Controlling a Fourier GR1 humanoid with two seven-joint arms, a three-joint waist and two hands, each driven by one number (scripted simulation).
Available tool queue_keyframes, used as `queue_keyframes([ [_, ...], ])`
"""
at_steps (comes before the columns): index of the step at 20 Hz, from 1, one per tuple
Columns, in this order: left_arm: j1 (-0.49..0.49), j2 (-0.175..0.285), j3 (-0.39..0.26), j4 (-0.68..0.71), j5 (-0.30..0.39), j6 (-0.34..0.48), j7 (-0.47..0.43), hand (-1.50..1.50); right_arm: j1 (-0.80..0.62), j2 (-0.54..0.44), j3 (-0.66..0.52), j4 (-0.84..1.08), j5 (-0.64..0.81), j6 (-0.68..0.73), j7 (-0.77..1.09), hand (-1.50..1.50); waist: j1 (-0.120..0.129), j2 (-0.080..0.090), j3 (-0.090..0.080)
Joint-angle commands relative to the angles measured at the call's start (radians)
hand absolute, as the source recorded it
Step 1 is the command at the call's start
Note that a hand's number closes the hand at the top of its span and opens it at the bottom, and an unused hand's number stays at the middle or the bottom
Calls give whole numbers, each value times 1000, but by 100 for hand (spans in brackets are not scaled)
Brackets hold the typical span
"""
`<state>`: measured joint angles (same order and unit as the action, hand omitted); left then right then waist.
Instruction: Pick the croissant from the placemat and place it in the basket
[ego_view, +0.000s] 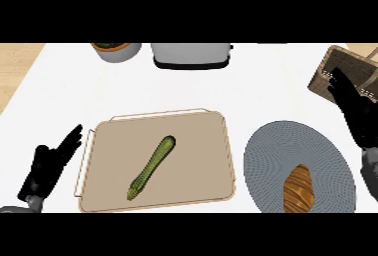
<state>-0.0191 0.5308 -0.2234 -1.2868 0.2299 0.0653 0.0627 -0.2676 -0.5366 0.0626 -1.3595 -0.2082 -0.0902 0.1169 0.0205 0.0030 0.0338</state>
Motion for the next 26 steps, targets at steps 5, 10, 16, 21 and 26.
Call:
queue_keyframes([
  [5, -113, -7, 43, -197, -23, 31, -111, 0, 214, 41, -111, -127, -83, -6, -202, 150, -74, -22, -32],
  [10, -140, -47, 21, -231, -3, -9, -137, 0, 333, 224, 134, -309, 118, -65, -490, -150, -49, -13, -33],
  [16, -191, -57, 25, -221, -4, -25, -108, 0, 370, 323, 281, -324, 527, -473, -229, -150, -35, -5, -37],
  [21, -144, -37, 45, -248, -5, -15, -119, 0, 464, 148, 195, -449, 777, -527, 21, -150, -59, -14, -44],
  [26, -139, -51, 30, -260, -30, 9, -112, 0, 521, -27, 138, -570, 927, -311, 309, -150, -68, -14, -50],
])
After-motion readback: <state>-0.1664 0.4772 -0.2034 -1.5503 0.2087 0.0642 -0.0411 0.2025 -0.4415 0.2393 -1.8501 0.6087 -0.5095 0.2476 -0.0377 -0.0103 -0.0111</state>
